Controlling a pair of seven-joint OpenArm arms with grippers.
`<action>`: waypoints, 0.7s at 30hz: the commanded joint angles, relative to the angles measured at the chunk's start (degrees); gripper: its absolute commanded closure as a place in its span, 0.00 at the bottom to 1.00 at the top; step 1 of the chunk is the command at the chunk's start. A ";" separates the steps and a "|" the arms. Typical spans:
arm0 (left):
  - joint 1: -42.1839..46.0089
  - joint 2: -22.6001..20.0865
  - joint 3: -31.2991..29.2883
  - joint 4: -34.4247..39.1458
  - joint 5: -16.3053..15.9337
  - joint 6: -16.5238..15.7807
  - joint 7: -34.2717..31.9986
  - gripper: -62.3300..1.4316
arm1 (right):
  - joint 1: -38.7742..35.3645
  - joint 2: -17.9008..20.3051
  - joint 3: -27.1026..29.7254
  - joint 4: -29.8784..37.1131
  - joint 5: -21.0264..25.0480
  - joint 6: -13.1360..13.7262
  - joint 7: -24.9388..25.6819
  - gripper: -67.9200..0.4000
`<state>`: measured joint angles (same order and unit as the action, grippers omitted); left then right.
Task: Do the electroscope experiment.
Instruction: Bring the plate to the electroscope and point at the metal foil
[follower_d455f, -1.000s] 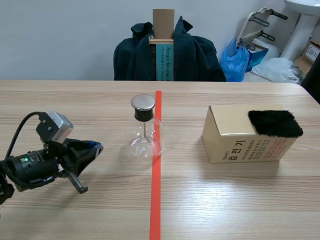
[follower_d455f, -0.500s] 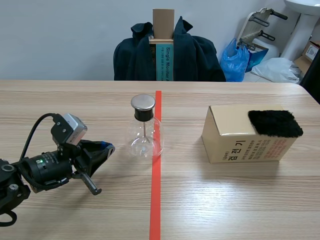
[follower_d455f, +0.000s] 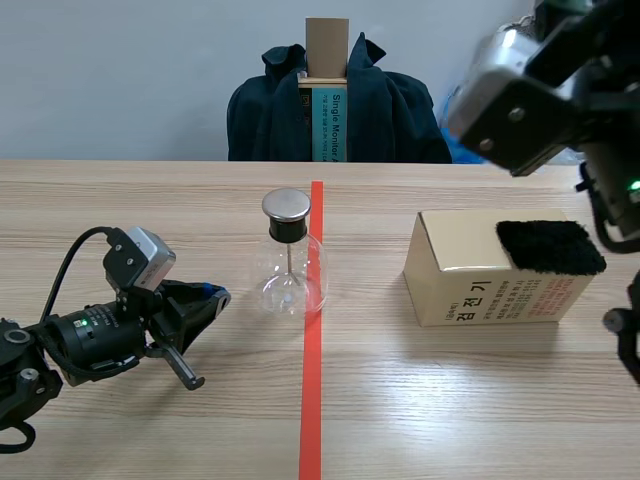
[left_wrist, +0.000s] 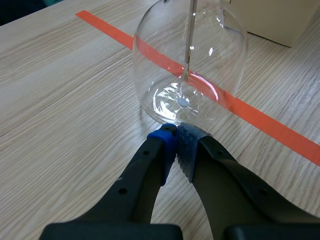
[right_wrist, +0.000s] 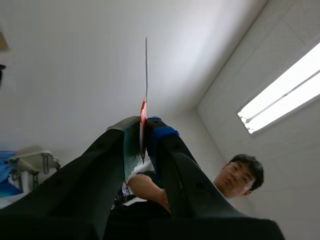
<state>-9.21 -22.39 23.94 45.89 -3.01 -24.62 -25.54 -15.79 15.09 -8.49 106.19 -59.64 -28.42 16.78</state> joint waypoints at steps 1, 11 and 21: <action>-0.48 -0.17 -0.07 1.40 -0.57 -0.09 -0.76 0.93 | 0.74 0.94 -1.05 0.13 -0.22 -1.11 0.00 0.98; -0.46 -0.17 -0.07 1.40 -0.57 -0.09 -0.37 0.93 | 7.74 6.01 -18.69 -11.80 -1.77 -4.61 -8.63 0.98; -0.44 -0.17 -0.07 1.40 -0.57 -0.07 -0.37 0.93 | 15.89 7.43 -30.71 -27.39 -1.86 -9.79 -14.69 0.98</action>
<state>-9.21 -22.39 23.94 45.89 -3.01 -24.62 -25.15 -1.23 22.31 -39.51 77.93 -61.52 -37.32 2.52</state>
